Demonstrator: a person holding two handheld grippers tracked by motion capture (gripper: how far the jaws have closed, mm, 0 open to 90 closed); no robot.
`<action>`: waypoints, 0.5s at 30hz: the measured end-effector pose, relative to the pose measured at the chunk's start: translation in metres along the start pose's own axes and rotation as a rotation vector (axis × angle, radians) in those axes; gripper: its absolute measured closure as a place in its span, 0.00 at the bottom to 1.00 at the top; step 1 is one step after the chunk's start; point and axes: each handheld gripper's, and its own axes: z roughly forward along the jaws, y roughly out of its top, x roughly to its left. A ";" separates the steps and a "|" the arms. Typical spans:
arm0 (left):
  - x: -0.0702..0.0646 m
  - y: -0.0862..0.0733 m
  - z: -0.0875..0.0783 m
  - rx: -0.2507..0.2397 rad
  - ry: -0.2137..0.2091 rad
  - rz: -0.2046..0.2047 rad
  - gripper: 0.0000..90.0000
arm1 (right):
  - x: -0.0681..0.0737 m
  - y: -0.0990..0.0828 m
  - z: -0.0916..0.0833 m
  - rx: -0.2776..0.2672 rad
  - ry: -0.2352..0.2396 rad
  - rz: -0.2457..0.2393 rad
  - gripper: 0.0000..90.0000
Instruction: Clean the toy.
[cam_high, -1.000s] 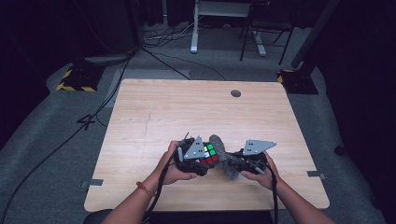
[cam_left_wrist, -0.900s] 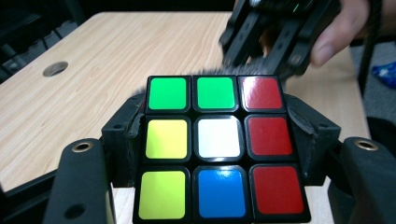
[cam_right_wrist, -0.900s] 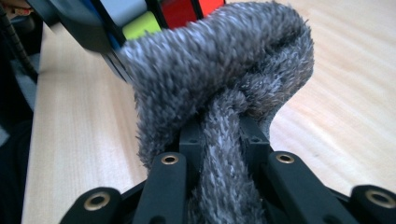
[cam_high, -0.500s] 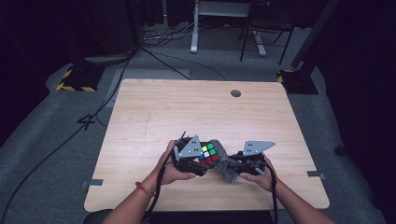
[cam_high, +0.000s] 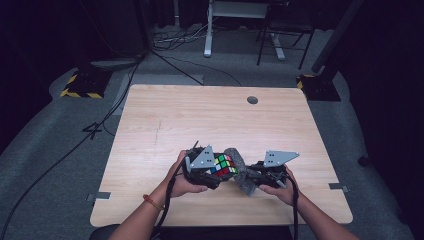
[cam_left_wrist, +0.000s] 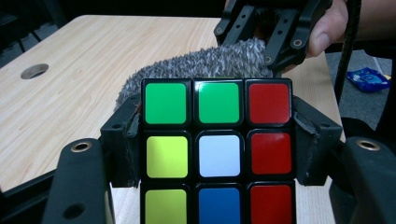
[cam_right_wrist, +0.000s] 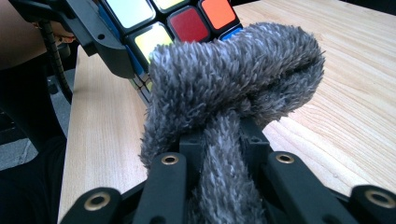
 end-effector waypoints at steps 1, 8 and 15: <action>0.000 0.000 0.000 0.000 -0.003 -0.003 0.37 | 0.000 0.000 0.000 0.000 0.000 -0.003 0.85; -0.001 -0.007 0.009 0.059 0.016 -0.039 0.36 | 0.000 0.002 -0.006 -0.036 -0.010 0.000 0.85; -0.001 -0.006 0.015 0.094 0.039 -0.027 0.36 | 0.002 0.006 -0.008 -0.041 -0.044 -0.025 0.85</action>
